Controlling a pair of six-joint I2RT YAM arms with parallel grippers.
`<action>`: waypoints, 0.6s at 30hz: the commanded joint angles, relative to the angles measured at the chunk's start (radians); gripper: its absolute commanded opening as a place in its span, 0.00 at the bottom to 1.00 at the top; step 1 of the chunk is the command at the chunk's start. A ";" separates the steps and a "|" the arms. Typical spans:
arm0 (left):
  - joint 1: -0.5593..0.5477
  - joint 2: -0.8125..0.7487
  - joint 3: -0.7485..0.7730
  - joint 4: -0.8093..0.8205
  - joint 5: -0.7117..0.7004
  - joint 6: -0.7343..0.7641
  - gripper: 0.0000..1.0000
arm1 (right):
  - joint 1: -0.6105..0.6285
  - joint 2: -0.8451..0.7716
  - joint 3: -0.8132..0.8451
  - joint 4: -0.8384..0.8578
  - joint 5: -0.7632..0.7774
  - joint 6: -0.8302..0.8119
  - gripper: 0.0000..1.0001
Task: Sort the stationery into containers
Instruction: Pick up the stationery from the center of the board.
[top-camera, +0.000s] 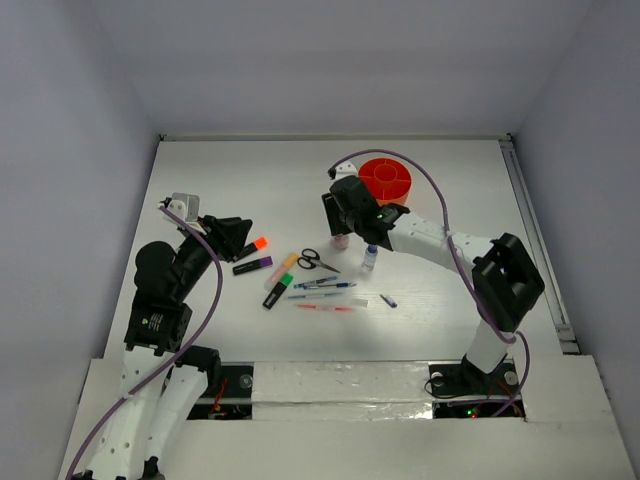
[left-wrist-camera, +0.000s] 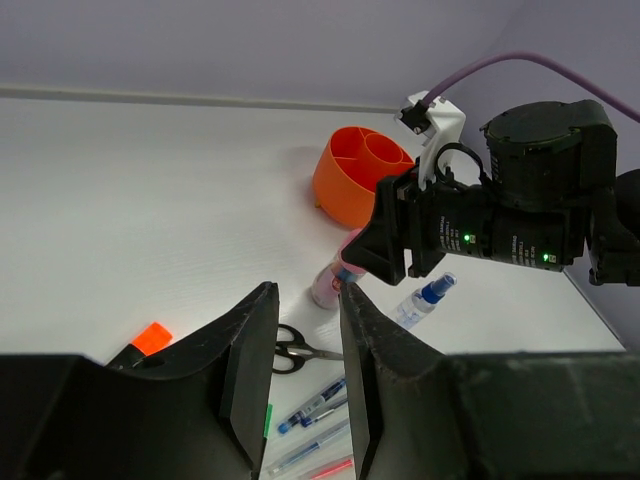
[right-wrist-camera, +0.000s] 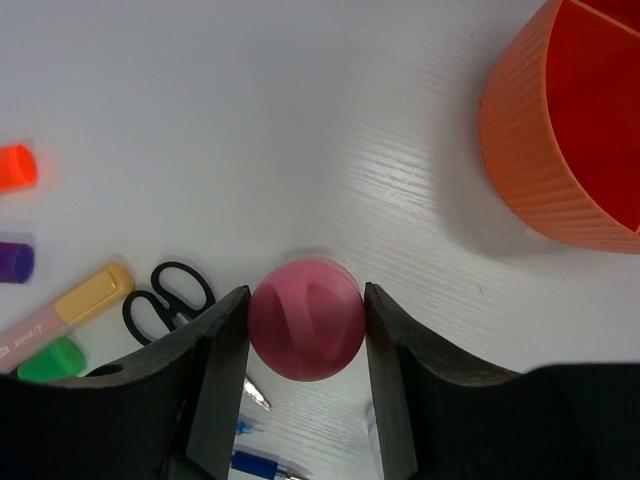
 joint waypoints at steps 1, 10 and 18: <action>-0.006 -0.007 0.013 0.040 0.007 0.002 0.28 | -0.006 0.001 0.047 -0.005 0.002 0.000 0.49; -0.006 -0.015 0.015 0.037 0.005 0.003 0.28 | -0.035 -0.059 0.100 0.020 0.016 -0.037 0.21; -0.015 -0.027 0.016 0.037 0.011 0.003 0.28 | -0.133 -0.166 0.189 0.011 -0.004 -0.062 0.21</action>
